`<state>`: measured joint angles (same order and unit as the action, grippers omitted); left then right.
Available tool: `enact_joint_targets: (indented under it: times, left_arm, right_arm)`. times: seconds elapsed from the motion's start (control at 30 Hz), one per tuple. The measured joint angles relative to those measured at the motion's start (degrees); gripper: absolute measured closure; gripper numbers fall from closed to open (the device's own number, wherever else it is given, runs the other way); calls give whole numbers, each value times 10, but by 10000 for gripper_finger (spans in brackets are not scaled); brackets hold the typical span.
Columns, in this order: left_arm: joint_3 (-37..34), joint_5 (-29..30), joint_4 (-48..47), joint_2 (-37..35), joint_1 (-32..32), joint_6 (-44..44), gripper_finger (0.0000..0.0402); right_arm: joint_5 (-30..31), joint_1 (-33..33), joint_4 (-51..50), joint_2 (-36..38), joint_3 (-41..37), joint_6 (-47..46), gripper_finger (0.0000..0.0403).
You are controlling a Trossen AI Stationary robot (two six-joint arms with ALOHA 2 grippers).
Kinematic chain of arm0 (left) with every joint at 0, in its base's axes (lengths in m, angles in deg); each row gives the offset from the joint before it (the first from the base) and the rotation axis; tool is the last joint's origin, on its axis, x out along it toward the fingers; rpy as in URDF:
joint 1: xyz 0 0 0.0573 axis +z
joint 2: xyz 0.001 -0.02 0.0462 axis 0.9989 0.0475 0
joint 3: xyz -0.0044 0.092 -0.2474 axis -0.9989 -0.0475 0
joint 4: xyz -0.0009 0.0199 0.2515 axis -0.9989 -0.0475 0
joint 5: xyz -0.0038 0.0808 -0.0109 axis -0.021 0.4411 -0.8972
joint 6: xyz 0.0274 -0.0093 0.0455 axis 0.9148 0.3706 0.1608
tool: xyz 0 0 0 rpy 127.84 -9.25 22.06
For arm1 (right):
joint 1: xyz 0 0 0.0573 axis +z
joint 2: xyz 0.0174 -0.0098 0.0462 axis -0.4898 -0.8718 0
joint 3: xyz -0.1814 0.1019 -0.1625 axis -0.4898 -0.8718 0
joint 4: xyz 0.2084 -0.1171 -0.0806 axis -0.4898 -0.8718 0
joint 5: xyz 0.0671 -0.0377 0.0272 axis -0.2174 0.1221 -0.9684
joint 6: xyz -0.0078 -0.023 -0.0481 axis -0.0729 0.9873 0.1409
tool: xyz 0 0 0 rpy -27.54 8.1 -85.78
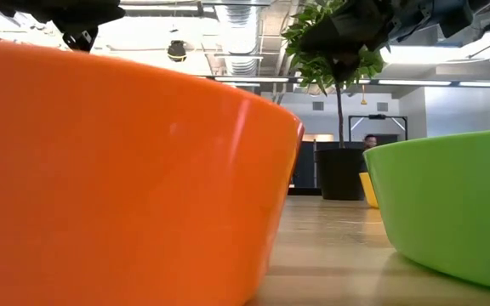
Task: Pick & Place Mini bowls
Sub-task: Stack the yellow bowl on top of the yellow bowl on the shelf
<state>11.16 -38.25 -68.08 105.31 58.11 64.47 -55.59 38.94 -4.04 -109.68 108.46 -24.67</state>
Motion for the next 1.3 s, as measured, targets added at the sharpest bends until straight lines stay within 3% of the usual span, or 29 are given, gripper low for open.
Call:
enact_joint_targets:
  times: [1.03,1.3]
  left_arm:
    - [0,-1,36,0,0,17,321]
    - [0,-50,33,9,0,-91,321]
  right_arm:
    - [0,0,-1,0,0,7,338]
    - [0,-26,-1,0,0,6,338]
